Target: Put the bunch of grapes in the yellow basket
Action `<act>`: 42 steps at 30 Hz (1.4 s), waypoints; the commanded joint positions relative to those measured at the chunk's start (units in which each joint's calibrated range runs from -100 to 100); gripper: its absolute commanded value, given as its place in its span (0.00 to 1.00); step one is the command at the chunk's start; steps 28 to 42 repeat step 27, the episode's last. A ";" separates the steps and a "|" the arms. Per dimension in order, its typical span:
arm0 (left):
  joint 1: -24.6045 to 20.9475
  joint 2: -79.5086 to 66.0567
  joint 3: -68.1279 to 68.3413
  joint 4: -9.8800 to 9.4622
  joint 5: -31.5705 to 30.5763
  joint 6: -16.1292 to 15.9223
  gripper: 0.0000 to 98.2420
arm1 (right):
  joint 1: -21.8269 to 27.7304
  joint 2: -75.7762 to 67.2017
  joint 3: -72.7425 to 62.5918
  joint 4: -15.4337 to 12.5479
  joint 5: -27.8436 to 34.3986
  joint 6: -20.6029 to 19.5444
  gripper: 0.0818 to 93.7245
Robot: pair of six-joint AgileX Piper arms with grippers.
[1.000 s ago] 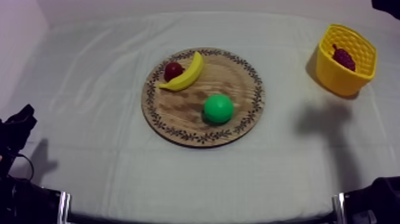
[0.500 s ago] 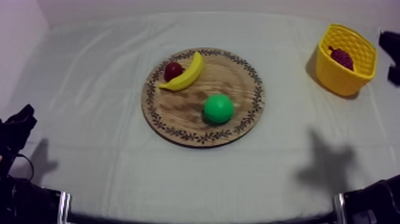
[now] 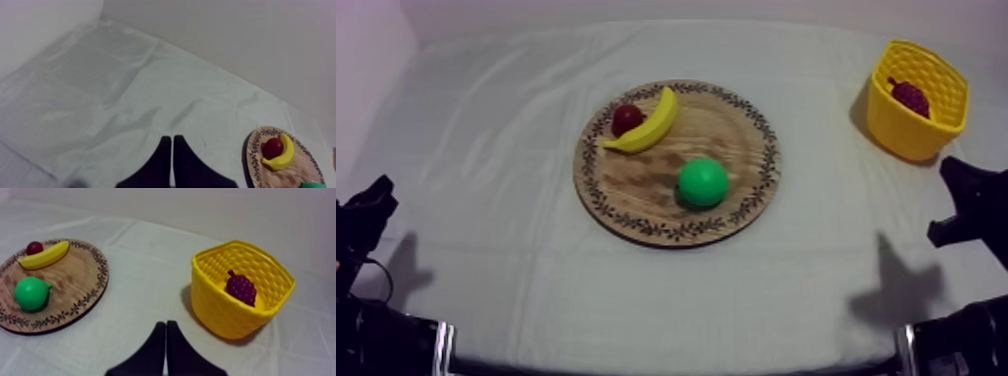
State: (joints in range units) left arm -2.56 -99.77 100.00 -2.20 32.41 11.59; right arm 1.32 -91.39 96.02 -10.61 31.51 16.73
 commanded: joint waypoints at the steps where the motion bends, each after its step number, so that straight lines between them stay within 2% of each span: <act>1: -0.01 0.03 0.00 -0.02 0.01 -0.01 0.00 | -0.10 -1.38 2.80 4.59 0.78 -6.71 0.02; 4: -0.01 0.03 0.00 -0.02 0.01 -0.01 0.00 | -0.62 -2.65 3.43 7.40 3.52 -10.31 0.01; 9: -0.01 0.03 0.00 -0.02 0.01 -0.02 0.00 | -0.78 -4.00 3.70 8.83 4.94 -6.35 0.00; 15: -0.01 0.03 0.00 -0.02 0.01 -0.02 0.00 | 0.43 -4.25 3.75 9.09 5.23 -2.96 0.00; 42: -0.01 0.03 0.00 -0.02 0.01 -0.03 0.00 | 0.75 -4.28 3.76 9.12 5.27 -2.93 0.00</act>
